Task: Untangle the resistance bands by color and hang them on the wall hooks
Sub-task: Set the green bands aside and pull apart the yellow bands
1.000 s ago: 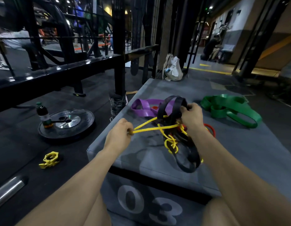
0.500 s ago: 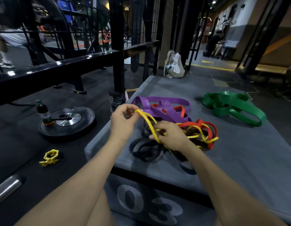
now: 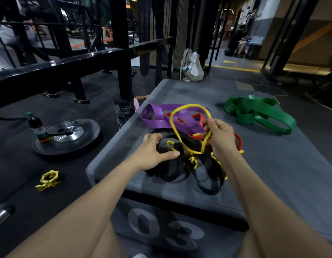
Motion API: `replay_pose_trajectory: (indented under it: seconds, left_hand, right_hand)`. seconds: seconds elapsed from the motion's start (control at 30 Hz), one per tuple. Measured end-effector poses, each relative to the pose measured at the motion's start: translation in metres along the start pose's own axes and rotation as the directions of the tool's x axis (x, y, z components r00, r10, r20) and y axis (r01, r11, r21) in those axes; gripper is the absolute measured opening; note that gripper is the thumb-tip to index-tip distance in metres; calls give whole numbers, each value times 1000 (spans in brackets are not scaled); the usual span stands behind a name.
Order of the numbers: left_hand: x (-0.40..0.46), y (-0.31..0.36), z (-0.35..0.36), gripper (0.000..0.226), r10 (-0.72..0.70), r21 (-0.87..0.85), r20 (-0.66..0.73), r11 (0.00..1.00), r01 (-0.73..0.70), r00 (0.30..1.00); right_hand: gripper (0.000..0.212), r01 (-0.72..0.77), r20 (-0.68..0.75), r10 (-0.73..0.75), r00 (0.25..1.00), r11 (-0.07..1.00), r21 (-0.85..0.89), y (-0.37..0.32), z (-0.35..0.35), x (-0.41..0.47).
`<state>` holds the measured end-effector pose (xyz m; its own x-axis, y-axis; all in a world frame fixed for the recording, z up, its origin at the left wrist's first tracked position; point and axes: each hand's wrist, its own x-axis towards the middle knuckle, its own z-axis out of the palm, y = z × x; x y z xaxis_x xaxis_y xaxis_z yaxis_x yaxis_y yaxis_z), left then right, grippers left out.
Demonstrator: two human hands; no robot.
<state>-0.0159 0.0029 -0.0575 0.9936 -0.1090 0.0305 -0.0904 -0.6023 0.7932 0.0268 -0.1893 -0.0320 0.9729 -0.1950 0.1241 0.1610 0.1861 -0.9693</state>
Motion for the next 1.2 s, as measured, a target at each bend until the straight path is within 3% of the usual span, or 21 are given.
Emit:
replay_pose_trajectory:
  seconds: [0.17,0.3,0.4,0.47,0.53,0.63,0.77,0.87,0.97,1.07,1.2]
  left_hand:
    - [-9,0,6,94,-18,290,139,957,-24,990]
    - [-7,5,14,73,-14,192,8,981,12,1000]
    - [-7,9,23,62,49,202,-48,979,-39,998]
    - [-8,12,26,67,65,218,-63,975,-50,996]
    - [-6,10,26,74,46,228,-58,973,-31,997]
    - [-3,7,21,66,20,263,-51,965,-6,998]
    - [-2,10,15,45,9,184,-163,983,21,987]
    - [4,8,8,43,-87,47,-322,993,107,943]
    - [9,3,4,41,-168,-14,-417,984,179,893]
    - [8,9,9,56,-83,189,-385,968,166,919]
    - [-7,34,34,72,201,447,-161,888,-110,966]
  right_hand:
    - [30,-65,-125,68,990,998,26,-5,-10,-1]
    - [29,-51,-149,22,989,980,-192,2,-16,0]
    - [31,-67,-137,21,990,938,-341,6,-21,-1]
    - [27,-38,-35,29,999,960,-277,6,-22,-4]
    - [15,-26,168,50,985,989,-143,2,-19,-11]
    - [33,15,340,85,936,959,-282,1,-20,-14]
    - [31,136,174,-21,985,717,-683,1,-38,-4]
    - [29,162,141,-81,987,565,-809,-5,-60,-7]
    - [29,177,176,-44,983,456,-872,-6,-71,-13]
    - [34,239,275,63,959,339,-910,-1,-74,-16]
    - [35,398,424,99,900,207,-894,12,-71,-14]
